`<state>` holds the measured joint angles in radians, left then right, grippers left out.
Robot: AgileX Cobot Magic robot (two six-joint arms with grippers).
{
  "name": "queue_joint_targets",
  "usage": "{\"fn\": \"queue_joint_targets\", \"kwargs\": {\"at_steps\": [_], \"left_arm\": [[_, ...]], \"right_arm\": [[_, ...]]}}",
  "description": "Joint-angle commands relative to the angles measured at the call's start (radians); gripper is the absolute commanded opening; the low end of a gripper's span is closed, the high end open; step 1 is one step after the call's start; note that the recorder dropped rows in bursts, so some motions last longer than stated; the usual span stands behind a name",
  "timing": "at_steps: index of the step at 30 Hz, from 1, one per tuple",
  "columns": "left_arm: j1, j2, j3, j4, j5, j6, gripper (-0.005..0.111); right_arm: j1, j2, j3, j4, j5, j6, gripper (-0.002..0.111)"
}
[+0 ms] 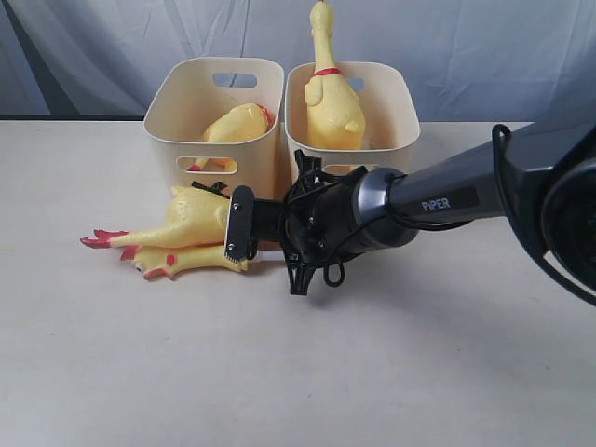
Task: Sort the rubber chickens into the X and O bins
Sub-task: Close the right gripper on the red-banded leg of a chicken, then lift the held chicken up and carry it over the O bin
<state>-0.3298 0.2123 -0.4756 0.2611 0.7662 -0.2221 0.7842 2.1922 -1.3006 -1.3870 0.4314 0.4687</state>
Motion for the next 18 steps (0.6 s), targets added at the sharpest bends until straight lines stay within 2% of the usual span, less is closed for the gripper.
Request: {"fn": "queue_joint_targets", "kwargs": {"at_steps": [1,9,18], "left_arm": [[-0.001,-0.008,0.004,-0.003,-0.012,-0.001,0.039],[-0.001,-0.008,0.004,-0.003,-0.012,-0.001,0.039],[-0.001,-0.008,0.004,-0.003,-0.012,-0.001,0.039]], "right_arm": [[0.024,-0.002,-0.001,0.003,0.059,0.004,-0.001],[0.096,-0.074,-0.001,0.012,0.109,0.004,-0.001],[0.101,-0.175,-0.001,0.139,0.181,-0.028,-0.001]]}}
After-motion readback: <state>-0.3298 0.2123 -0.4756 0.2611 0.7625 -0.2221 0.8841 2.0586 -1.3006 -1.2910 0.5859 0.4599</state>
